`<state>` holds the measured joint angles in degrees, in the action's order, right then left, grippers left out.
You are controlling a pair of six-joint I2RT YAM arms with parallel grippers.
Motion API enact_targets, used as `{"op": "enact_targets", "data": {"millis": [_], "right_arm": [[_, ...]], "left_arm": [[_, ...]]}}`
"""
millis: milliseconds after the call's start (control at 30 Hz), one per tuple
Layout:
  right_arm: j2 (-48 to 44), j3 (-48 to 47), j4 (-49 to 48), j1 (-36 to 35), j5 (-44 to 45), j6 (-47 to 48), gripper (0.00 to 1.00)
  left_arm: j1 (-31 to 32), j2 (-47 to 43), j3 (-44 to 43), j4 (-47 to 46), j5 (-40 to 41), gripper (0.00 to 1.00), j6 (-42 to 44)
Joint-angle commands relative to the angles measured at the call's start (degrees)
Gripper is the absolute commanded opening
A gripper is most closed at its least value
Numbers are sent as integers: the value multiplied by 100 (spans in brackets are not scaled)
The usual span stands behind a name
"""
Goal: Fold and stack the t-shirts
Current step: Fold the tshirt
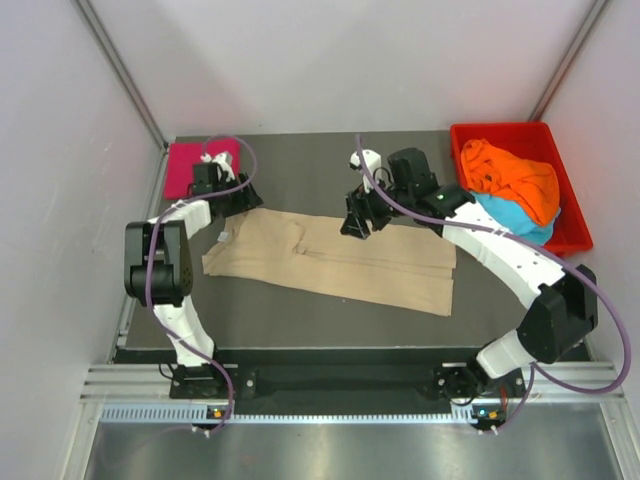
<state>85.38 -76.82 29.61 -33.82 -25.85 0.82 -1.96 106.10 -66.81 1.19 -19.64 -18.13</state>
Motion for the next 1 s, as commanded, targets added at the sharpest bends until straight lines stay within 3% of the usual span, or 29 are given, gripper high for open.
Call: {"op": "enact_targets", "data": {"millis": [0,133,333,700,900,967], "right_arm": [[-118,-70,-262,-160,88,-38,65],[-206,-27,-271,-230,159,-47,66],[-233,79,-315,-274,255,-47,65],[-57,176,-447,-327,326,-214,65],[48,176,-455,-353,396,-249,65],[101,167,-525,-353,510,-336,65]], "left_arm": [[143,164,-297,-50,-111,69,196],[178,323,-430,171,-22,68,178],[178,323,-342,-347,-435,68,-67],[398,-529,-26,-1077,-892,67,-402],[407,-1091,203,-1007,-516,67,-253],[407,-1197,186,-797,2,67,-287]]}}
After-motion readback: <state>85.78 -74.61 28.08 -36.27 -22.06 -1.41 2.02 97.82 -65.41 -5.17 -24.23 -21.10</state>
